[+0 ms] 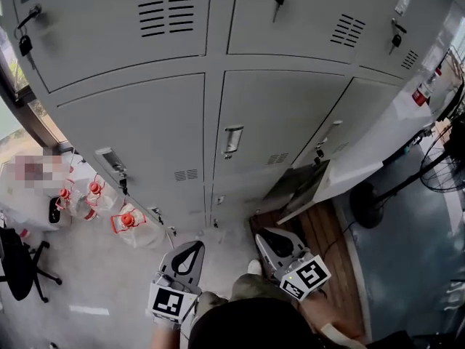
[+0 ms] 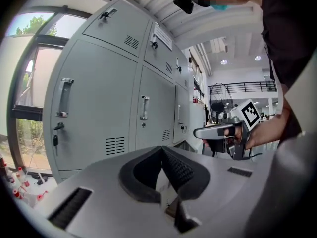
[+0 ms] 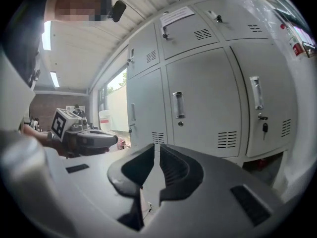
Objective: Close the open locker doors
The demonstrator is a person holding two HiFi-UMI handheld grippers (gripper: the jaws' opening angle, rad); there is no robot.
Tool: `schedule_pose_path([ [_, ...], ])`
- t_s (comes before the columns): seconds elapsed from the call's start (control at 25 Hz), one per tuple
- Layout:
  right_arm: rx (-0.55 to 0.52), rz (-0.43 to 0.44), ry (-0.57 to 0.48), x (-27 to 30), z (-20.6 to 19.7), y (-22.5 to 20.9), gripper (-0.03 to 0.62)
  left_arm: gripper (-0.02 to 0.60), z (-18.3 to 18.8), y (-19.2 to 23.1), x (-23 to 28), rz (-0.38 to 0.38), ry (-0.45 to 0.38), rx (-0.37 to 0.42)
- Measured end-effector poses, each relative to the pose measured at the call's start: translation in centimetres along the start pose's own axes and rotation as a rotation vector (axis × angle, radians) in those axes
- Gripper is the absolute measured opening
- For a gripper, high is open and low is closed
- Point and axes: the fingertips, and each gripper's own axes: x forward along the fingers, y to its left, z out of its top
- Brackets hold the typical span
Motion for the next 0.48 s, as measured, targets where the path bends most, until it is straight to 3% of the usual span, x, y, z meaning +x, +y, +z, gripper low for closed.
schedule_pose_path([
  [0.48, 0.066, -0.137, 0.007, -7.1, -2.8, -14.7, 0.046, 0.009, 1.0, -7.8, 13.4, -0.111, 0.076, 0.041],
])
